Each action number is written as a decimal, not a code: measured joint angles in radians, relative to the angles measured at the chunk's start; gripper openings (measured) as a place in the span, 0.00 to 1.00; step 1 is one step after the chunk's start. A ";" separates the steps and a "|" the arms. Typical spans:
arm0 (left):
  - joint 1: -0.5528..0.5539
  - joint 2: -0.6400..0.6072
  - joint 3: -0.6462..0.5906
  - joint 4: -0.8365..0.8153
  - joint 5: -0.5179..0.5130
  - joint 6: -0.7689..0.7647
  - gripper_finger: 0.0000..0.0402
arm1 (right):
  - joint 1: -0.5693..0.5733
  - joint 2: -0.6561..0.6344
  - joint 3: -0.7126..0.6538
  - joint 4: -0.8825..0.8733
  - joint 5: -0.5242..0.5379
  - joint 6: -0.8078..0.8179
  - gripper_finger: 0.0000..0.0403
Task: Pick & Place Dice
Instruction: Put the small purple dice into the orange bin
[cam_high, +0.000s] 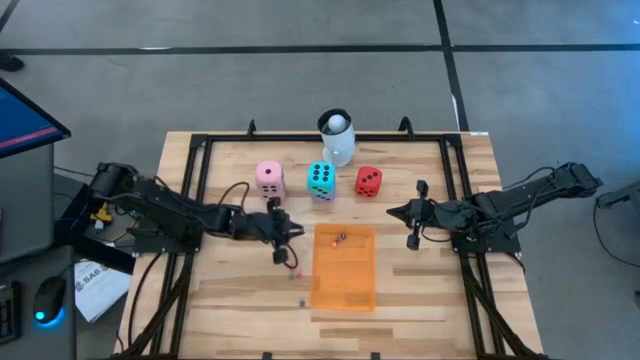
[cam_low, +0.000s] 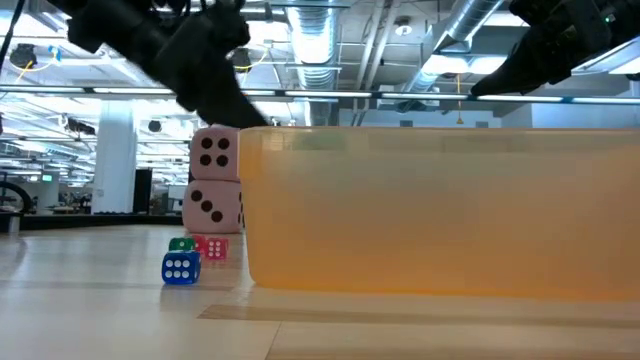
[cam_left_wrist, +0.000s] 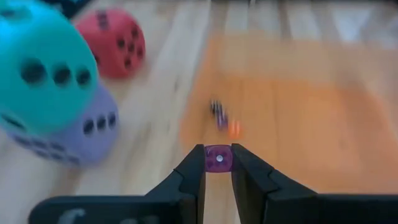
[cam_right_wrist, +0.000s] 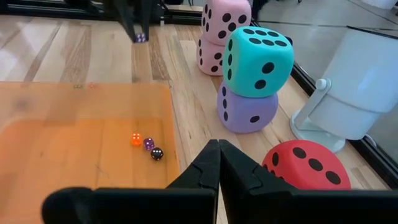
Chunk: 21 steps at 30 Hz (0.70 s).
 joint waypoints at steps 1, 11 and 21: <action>0.006 -0.001 0.000 0.033 0.000 0.010 0.12 | 0.000 0.000 0.000 0.001 0.000 0.000 0.00; 0.042 -0.001 0.000 0.168 -0.001 0.051 0.12 | 0.000 0.000 0.000 0.006 0.000 0.000 0.00; 0.040 0.135 -0.001 0.355 -0.003 0.051 0.12 | -0.001 0.000 0.000 0.006 0.000 0.000 0.00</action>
